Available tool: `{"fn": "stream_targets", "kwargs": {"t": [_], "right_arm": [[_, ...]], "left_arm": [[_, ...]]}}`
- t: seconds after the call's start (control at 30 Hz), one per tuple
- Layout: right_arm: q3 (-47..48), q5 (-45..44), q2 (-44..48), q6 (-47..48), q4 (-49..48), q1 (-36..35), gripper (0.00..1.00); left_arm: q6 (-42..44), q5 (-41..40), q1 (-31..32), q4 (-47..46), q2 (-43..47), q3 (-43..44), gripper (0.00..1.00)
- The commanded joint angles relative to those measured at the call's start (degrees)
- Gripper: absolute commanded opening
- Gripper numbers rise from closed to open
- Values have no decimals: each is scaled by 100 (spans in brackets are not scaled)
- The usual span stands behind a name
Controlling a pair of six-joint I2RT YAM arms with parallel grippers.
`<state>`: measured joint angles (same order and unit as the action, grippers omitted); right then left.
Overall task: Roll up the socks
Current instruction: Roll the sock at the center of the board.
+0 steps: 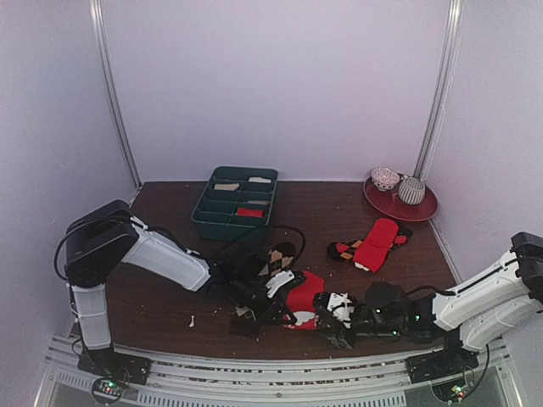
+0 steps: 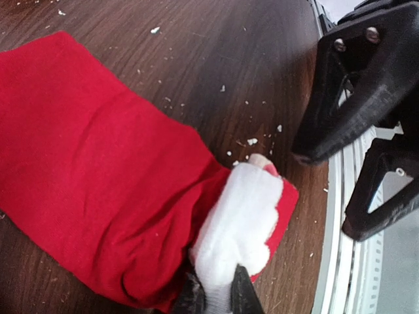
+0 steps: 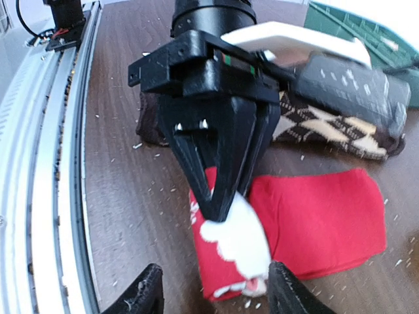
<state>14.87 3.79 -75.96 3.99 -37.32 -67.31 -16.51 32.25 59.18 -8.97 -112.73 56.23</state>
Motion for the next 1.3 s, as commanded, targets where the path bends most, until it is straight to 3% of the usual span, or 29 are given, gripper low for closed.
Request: {"fn": "stream_targets", "kwargs": {"t": [0.0, 0.2, 0.5, 0.67, 0.77, 0.87, 1.1, 1.27], "right_arm": [[252, -818, -366, 936, -449, -169, 55], [551, -538, -971, 1027, -314, -171, 55], [676, -455, -1620, 616, -148, -163, 46], [760, -641, -1948, 86, 148, -153, 26], [789, -324, -2084, -485, 300, -56, 15], [710, 340, -2116, -1286, 313, 176, 13], [276, 2097, -2323, -3078, -119, 632, 14], [93, 2808, -2686, -3768, -330, 854, 14]], "left_arm": [[-85, -220, -46, 1151, -376, -77, 0], [4, -153, -47, 1199, -425, -98, 0], [118, -92, -64, 1236, -469, -103, 0], [244, -116, -64, 1222, -310, -147, 1], [465, -354, -64, 1012, 126, -252, 25], [773, -726, -64, 778, 704, -325, 39], [1435, -693, -51, -866, 1717, -969, 54], [1839, -284, -20, -1605, 1488, -1209, 56]]}}
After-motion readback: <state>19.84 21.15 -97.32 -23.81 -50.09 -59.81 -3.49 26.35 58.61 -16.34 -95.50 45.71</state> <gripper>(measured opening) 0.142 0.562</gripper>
